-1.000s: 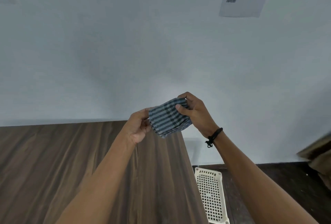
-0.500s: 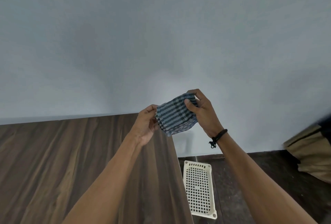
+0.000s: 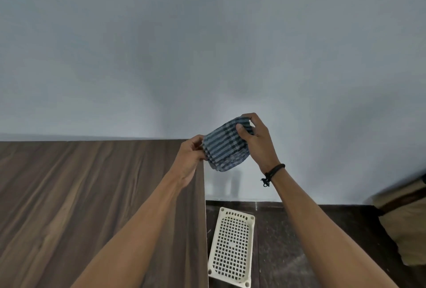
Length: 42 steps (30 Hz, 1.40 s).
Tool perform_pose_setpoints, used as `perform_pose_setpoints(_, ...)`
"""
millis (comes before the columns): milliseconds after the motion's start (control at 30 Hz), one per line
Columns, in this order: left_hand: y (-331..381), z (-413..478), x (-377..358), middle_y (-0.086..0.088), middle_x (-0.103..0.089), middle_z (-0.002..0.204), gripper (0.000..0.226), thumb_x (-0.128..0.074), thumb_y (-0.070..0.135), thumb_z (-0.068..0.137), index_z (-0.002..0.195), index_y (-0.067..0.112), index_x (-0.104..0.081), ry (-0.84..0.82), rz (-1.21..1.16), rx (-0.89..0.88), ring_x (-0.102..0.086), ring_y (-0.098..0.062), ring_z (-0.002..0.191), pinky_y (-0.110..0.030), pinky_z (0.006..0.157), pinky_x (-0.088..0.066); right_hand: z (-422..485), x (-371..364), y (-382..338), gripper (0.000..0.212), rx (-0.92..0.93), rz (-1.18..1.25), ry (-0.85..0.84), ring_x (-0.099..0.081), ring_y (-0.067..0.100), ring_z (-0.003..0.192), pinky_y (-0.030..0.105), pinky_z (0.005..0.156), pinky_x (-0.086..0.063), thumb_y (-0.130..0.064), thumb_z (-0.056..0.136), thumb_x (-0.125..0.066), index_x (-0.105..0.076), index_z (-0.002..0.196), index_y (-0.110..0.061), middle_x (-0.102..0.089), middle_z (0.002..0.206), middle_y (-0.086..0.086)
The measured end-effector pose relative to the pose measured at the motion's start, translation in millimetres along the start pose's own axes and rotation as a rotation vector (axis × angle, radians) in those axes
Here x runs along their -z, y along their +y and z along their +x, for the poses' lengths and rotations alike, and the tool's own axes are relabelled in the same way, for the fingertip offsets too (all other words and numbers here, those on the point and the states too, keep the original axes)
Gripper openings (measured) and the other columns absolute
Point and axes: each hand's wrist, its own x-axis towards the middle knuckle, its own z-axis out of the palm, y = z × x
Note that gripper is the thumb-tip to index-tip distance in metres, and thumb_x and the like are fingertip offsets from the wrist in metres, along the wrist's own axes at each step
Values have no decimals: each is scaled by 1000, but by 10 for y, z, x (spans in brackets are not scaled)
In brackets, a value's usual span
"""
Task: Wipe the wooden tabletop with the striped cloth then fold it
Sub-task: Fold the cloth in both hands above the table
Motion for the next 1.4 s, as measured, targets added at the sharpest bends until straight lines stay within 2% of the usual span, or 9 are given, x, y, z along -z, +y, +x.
perform_pose_setpoints(100, -135, -26, -57, -13, -68, 114, 30, -51, 6, 95, 123, 0, -62, -18, -345, 152, -63, -27, 99, -38, 82, -56, 3, 77, 310, 10, -116, 22, 76, -67, 11, 91, 34, 82, -58, -18, 102, -59, -58, 110, -12, -70, 103, 0)
perform_pose_setpoints(200, -353, 9, -141, -9, -66, 129, 44, -63, 35, 96, 134, 13, -59, -53, -228, 247, -64, -27, 115, -45, 97, -53, -39, 112, 705, 8, -243, 26, 117, -69, 22, 100, 45, 88, -59, -20, 102, -59, -57, 109, -16, -70, 109, 6)
perform_pose_setpoints(333, -749, 97, -297, -4, -74, 113, 39, -76, 15, 87, 124, 12, -66, 52, 10, 421, -69, -24, 109, -41, 92, -56, -151, 147, 1204, 6, -372, -57, 154, -67, 23, 99, 46, 89, -57, -22, 103, -56, -55, 108, -18, -68, 104, 2)
perform_pose_setpoints(467, -1271, 193, -446, -7, -77, 101, 17, -71, 11, 92, 108, 9, -71, 167, 86, 556, -74, -19, 89, -30, 66, -59, -346, 217, 1767, 10, -514, -199, 108, -63, 22, 97, 43, 87, -53, -27, 105, -51, -50, 111, -19, -65, 102, -3)
perform_pose_setpoints(633, -2099, 326, -514, -5, -76, 97, 12, -71, 20, 92, 101, 12, -71, 216, 353, 612, -73, -17, 86, -36, 83, -60, -595, 342, 2555, 20, -768, -202, 6, -59, 27, 101, 40, 84, -50, -25, 107, -46, -43, 122, -12, -58, 113, 7)
perform_pose_setpoints(833, -2878, 490, -560, 0, -66, 105, 31, -75, 18, 88, 115, 18, -60, 130, 599, 705, -64, -17, 97, -34, 87, -53, -829, 414, 3505, 21, -1061, -70, -19, -62, 30, 108, 57, 95, -54, -7, 102, -47, -40, 120, -14, -57, 123, 13)
perform_pose_setpoints(1067, -3730, 551, -543, -4, -64, 101, 35, -68, 6, 87, 107, 26, -46, -3, 878, 721, -63, -15, 79, -21, 54, -43, -1040, 278, 4273, 21, -1101, -417, -124, -57, 30, 94, 43, 83, -50, -14, 103, -44, -36, 120, -24, -57, 108, 9)
perform_pose_setpoints(1200, -4052, 558, -523, 13, -54, 111, 18, -65, 7, 90, 90, 22, -54, -55, 1001, 701, -61, -19, 84, -32, 63, -46, -1134, 212, 4535, 25, -1065, -560, -181, -49, 29, 89, 38, 76, -38, -10, 103, -38, -36, 127, -19, -57, 106, 11)
perform_pose_setpoints(1400, -4277, 561, -584, 5, -55, 94, 30, -52, 0, 90, 87, 30, -55, -108, 1122, 700, -61, -18, 80, -34, 67, -53, -1192, 138, 4700, 31, -988, -721, -205, -56, 33, 84, 39, 70, -42, -5, 99, -36, -32, 129, -12, -67, 108, 16)
